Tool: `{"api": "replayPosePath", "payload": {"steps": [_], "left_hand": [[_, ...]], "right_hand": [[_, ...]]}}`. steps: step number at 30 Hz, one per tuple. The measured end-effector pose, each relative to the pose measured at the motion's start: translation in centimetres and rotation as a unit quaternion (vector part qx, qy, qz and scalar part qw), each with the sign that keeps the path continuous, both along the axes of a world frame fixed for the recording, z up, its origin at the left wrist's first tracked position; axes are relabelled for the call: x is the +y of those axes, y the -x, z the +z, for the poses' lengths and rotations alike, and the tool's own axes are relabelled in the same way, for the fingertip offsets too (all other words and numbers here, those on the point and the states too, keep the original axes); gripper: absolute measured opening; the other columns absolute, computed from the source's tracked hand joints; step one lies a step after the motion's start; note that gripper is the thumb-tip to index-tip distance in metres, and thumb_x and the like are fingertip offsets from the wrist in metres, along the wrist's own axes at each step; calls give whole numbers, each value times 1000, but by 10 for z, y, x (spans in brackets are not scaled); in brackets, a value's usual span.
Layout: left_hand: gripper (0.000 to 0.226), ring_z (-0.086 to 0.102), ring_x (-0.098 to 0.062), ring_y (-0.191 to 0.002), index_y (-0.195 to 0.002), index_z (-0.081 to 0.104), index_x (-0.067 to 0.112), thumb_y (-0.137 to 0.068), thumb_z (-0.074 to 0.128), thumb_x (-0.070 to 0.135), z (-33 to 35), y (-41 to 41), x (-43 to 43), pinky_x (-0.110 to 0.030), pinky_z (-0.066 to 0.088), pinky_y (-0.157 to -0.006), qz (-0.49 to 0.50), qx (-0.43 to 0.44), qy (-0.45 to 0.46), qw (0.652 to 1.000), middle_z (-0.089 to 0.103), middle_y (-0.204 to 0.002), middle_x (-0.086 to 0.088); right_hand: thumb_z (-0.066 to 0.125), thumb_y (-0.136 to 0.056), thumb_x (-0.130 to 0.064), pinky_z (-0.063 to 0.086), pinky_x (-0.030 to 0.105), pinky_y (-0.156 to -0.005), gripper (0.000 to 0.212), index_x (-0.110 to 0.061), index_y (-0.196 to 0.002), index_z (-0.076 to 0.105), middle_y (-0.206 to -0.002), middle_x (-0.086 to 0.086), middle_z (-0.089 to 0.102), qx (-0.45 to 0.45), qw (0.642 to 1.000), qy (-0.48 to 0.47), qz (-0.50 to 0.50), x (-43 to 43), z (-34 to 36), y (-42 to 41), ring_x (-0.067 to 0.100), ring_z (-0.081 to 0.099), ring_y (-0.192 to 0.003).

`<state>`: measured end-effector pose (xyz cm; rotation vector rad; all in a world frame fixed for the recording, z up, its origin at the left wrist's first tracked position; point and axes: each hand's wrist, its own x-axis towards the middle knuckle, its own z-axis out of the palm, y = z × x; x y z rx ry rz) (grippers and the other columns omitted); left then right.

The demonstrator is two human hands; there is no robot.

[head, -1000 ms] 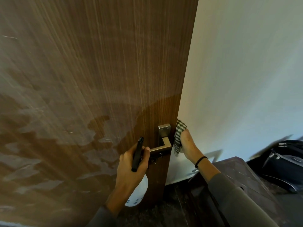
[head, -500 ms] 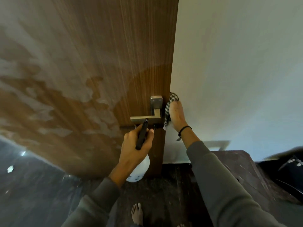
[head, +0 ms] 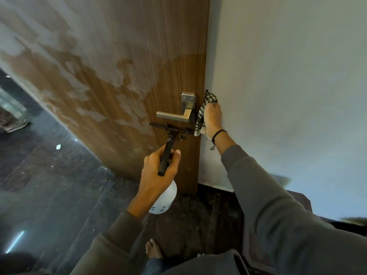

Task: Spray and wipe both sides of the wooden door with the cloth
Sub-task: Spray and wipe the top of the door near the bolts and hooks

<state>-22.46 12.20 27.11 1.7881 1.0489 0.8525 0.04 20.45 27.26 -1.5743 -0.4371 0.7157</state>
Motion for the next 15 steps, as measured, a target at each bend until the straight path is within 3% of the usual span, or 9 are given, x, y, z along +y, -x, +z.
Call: {"api": "replayPosePath", "payload": {"steps": [2, 4, 8, 10, 12, 15], "left_hand": [[27, 53, -19, -49, -77, 59, 17, -100, 64, 30, 5, 3, -8, -39, 51, -52, 14, 4, 1, 1000, 49, -53, 7], [28, 51, -20, -50, -75, 57, 21, -101, 64, 28, 8, 8, -17, -42, 50, -52, 17, -2, 1, 1000, 49, -53, 7], [27, 51, -16, -48, -78, 59, 13, -100, 63, 26, 8, 16, -36, -30, 48, -50, 6, 11, -1, 1000, 49, -52, 8], [28, 50, -16, -47, -78, 59, 9, -101, 63, 26, 6, 18, -39, -27, 46, -49, 1, 16, 8, 1000, 49, -52, 7], [28, 50, -17, -46, -77, 58, 10, -101, 63, 24, 4, 17, -37, -28, 45, -48, -10, 14, 16, 1000, 48, -51, 6], [30, 47, -25, -45, -74, 56, 13, -101, 63, 25, 2, 14, -35, -31, 43, -48, -19, 14, 7, 1000, 45, -50, 5]], "right_hand": [[34, -101, -14, 47, 30, -77, 22, -15, -103, 57, -90, 1, 60, 18, 999, 24, 10, -4, 5, -2, 17, 55, -81], [35, -101, -16, 48, 32, -83, 23, -14, -104, 58, -96, 4, 62, 21, 999, 40, 13, -5, 8, -4, 21, 58, -87], [37, -101, -22, 49, 38, -95, 28, -16, -108, 63, -103, 4, 62, -7, 998, 52, 33, -9, 12, 0, 24, 59, -96], [37, -102, -16, 48, 35, -90, 30, -9, -111, 65, -102, 5, 62, -27, 998, 47, 29, -18, 12, 10, 22, 58, -94], [38, -101, -9, 45, 31, -81, 24, -9, -99, 61, -95, 5, 61, -46, 998, 23, 20, -31, 5, 26, 20, 56, -88], [35, -98, -2, 43, 30, -67, 24, 1, -91, 58, -76, 1, 54, -12, 1000, -10, 26, -56, -12, 50, 12, 50, -65]]}}
